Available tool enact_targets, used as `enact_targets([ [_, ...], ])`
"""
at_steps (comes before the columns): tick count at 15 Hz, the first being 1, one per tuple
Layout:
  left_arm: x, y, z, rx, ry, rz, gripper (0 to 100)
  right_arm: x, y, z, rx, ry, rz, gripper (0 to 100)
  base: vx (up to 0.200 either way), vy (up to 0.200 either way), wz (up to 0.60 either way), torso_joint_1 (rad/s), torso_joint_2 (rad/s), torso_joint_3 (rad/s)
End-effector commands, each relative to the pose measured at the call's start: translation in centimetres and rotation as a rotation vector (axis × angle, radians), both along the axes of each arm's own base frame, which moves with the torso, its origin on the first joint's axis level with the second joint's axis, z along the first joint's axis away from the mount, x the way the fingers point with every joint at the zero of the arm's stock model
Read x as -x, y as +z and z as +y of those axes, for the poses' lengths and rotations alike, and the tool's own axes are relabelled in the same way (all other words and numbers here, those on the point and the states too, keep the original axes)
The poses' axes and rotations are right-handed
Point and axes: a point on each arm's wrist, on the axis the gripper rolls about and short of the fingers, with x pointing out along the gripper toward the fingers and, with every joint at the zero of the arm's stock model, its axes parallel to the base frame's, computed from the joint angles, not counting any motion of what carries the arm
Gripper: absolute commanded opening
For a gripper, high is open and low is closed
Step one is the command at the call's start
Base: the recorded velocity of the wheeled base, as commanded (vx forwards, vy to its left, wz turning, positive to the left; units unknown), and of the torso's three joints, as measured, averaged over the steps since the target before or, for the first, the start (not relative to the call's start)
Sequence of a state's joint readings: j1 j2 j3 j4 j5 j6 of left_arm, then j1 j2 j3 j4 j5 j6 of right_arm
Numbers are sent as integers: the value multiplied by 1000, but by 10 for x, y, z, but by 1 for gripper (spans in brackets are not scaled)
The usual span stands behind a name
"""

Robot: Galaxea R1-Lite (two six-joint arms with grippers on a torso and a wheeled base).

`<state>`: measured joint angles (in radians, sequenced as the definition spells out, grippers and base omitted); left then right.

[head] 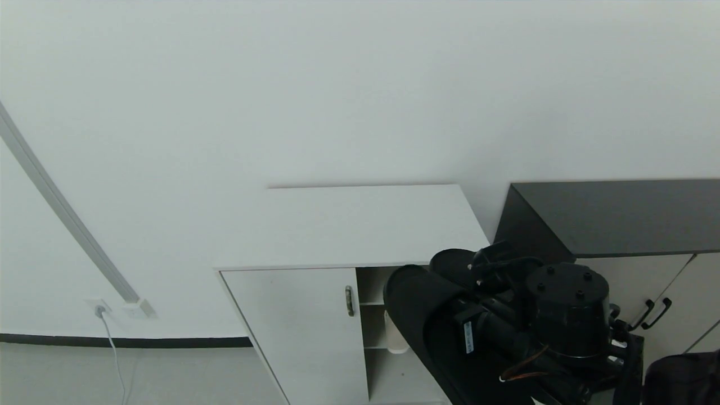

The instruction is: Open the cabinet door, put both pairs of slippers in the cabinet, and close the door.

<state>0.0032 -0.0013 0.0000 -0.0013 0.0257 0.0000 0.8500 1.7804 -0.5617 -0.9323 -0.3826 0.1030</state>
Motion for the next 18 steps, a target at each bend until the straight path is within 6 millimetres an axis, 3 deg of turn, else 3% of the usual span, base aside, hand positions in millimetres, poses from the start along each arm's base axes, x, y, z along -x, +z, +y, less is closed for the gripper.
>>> enact_targets([
  [1,0,0,0,0,0,1,0,0,-2,1,3,2,4,0,0,0,0,0,0,0],
  [10,0,0,0,0,0,1,0,0,-6,1,9,7,12,0,0,0,0,-146,326,180],
  [18,0,0,0,0,0,1,0,0,-6,1,4,6,7,0,0,0,0,-210,505,287],
])
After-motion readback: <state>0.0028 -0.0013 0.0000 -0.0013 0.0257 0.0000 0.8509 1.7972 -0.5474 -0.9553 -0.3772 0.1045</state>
